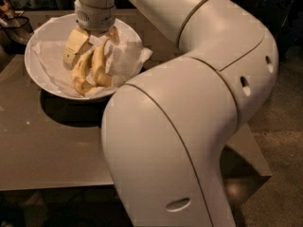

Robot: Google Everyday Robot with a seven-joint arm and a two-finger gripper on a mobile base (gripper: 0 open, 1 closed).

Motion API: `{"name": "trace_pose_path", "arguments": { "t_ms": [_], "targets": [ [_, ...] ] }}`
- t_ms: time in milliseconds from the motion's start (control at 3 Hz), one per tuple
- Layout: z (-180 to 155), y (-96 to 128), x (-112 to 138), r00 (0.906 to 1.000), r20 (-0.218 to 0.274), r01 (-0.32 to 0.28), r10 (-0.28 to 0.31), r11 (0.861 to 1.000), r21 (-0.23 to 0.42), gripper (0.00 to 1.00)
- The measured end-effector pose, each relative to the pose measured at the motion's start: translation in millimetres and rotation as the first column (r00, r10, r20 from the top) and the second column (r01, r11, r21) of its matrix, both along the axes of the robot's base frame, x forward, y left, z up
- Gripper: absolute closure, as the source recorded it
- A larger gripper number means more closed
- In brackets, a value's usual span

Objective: Pick banana from white bowl

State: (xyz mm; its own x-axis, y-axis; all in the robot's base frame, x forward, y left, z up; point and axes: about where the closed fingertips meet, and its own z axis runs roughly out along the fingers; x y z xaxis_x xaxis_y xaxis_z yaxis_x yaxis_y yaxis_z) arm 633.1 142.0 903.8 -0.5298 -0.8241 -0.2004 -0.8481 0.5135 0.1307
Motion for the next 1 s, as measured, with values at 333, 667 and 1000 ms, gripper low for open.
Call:
{"name": "trace_pose_path", "arguments": {
  "t_ms": [333, 667, 1000],
  "targets": [
    [-1.6, 1.8, -0.4, 0.9998, -0.017, 0.004, -0.003, 1.0, 0.012, 0.07],
    [-2.1, 2.5, -0.3, 0.9996, -0.027, 0.009, -0.009, 1.0, 0.016, 0.16],
    [-3.9, 2.5, 1.3, 0.9993, -0.036, 0.011, -0.01, 1.0, 0.019, 0.16]
  ]
}}
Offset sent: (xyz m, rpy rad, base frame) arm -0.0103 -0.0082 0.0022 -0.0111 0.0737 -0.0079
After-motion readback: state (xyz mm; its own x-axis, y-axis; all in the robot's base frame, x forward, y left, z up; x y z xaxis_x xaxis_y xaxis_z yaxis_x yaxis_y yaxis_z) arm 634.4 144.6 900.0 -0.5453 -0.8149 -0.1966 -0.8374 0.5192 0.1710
